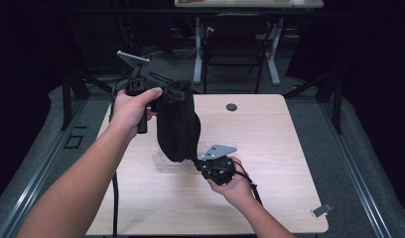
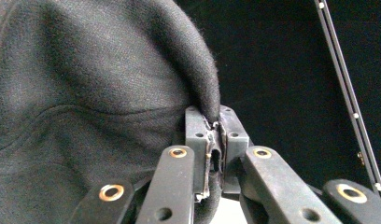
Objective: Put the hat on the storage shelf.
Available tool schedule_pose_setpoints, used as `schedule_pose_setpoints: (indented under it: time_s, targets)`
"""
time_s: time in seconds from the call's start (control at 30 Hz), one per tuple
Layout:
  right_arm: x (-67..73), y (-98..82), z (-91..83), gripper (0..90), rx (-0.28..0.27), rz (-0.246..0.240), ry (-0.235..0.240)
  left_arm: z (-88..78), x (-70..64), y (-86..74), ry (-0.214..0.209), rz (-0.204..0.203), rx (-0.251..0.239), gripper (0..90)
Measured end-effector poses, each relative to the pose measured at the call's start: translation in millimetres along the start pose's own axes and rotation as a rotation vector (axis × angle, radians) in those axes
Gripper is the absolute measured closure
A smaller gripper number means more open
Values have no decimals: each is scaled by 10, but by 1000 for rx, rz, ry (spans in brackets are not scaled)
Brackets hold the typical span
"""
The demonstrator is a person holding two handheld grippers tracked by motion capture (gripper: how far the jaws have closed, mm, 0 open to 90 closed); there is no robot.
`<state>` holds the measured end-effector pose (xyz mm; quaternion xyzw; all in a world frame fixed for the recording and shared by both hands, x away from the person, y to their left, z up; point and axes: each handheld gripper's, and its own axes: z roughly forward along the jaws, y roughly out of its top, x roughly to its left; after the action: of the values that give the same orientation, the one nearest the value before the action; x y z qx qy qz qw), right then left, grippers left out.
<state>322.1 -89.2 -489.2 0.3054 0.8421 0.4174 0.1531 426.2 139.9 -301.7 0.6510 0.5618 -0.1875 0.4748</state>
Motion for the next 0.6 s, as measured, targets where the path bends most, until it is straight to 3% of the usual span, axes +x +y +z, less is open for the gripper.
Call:
schedule_pose_setpoints:
  time_s: [0.27, 0.6]
  targets:
    - [-19, -32, 9, 822, -12, 40, 9, 126, -16, 15, -18, -4, 7, 855]
    - [-41, -132, 10, 829, -21, 67, 4, 269, -98, -27, -21, 23, 27, 834]
